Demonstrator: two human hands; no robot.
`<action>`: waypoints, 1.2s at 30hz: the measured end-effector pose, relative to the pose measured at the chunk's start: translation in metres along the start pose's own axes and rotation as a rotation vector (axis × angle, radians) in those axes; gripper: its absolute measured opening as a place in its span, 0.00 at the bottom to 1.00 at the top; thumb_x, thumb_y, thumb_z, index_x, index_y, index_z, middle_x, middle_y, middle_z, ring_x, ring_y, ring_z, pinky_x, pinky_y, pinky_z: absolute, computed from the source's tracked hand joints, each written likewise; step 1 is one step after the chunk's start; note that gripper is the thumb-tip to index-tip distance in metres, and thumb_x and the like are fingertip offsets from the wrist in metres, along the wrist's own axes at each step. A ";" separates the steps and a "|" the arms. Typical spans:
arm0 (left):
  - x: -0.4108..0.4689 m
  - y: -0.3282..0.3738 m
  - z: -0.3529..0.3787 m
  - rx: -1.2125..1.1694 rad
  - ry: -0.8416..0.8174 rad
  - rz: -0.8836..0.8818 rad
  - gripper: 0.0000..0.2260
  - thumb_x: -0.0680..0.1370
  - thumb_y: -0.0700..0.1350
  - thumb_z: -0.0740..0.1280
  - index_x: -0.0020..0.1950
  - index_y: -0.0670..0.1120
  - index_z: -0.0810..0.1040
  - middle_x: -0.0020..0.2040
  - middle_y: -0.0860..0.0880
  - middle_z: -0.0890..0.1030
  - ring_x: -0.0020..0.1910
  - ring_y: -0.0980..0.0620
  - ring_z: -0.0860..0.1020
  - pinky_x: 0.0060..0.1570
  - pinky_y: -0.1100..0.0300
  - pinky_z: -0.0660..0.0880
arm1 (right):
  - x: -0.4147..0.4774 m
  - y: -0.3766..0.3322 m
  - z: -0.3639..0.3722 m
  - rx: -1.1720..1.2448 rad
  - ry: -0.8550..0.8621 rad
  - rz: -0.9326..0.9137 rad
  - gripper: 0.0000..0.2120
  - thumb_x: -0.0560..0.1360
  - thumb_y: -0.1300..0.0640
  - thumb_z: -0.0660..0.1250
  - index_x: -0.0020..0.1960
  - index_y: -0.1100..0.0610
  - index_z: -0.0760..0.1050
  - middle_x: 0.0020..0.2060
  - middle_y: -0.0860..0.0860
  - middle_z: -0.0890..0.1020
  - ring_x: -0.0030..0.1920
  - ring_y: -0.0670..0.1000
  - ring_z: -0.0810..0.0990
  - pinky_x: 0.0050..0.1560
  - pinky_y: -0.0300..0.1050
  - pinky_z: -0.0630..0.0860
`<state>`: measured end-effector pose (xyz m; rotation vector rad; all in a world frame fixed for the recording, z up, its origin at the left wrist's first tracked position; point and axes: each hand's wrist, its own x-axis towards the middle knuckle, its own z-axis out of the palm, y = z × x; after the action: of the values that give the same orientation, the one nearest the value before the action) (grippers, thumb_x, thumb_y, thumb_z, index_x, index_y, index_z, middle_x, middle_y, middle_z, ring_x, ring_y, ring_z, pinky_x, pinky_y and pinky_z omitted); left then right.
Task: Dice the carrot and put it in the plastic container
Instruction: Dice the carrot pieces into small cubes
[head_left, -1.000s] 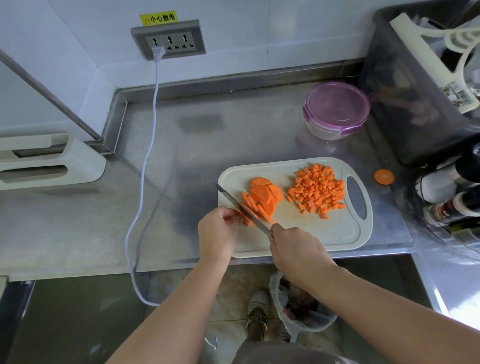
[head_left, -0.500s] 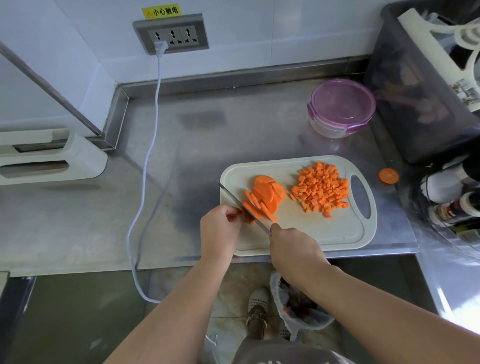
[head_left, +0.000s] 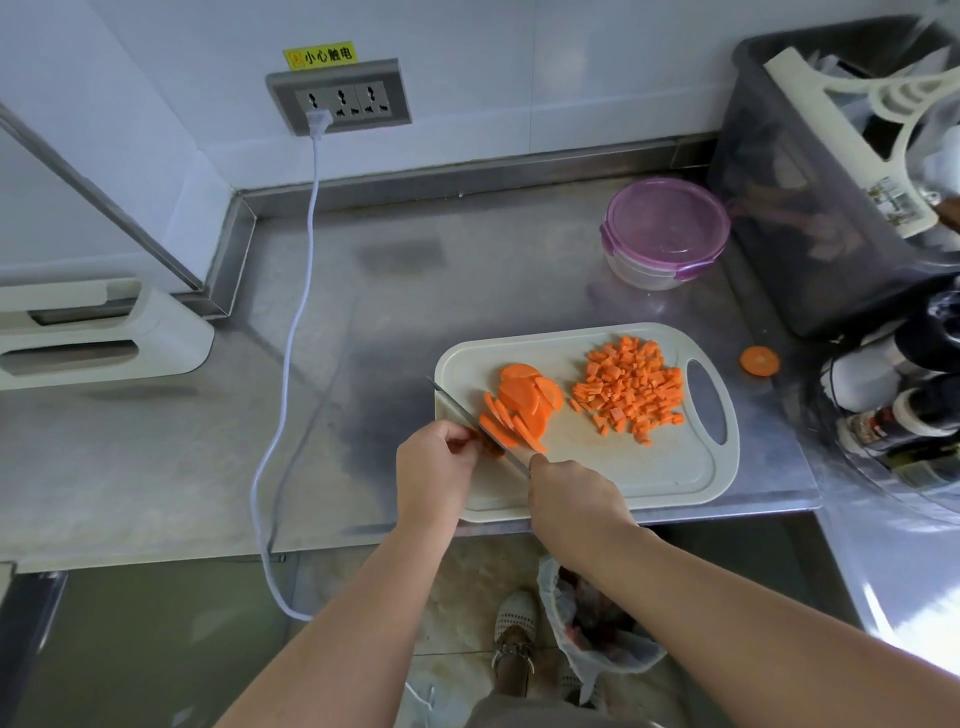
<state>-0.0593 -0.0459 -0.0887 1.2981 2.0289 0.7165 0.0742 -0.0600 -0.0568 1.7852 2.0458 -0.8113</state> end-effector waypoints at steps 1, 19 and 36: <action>0.000 0.000 0.000 0.005 -0.001 -0.001 0.03 0.75 0.40 0.70 0.46 0.42 0.83 0.39 0.51 0.81 0.39 0.57 0.76 0.37 0.75 0.67 | 0.001 -0.001 0.000 0.000 -0.002 -0.003 0.18 0.78 0.65 0.56 0.67 0.58 0.64 0.53 0.56 0.77 0.47 0.55 0.77 0.40 0.46 0.69; 0.003 0.001 0.003 0.027 -0.036 0.021 0.04 0.75 0.40 0.71 0.48 0.43 0.82 0.44 0.50 0.82 0.44 0.55 0.79 0.40 0.72 0.66 | 0.020 0.007 -0.004 0.123 0.019 -0.020 0.12 0.82 0.57 0.53 0.63 0.59 0.68 0.55 0.59 0.78 0.54 0.60 0.78 0.41 0.47 0.70; 0.008 -0.003 0.003 -0.296 -0.150 -0.279 0.10 0.75 0.40 0.70 0.36 0.52 0.76 0.34 0.50 0.81 0.45 0.43 0.82 0.51 0.44 0.78 | -0.005 0.004 -0.002 0.176 0.107 -0.091 0.12 0.83 0.55 0.50 0.63 0.56 0.67 0.40 0.53 0.74 0.39 0.56 0.74 0.37 0.48 0.71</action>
<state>-0.0617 -0.0395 -0.0946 0.8543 1.8516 0.7315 0.0793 -0.0625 -0.0531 1.8757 2.1983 -0.9697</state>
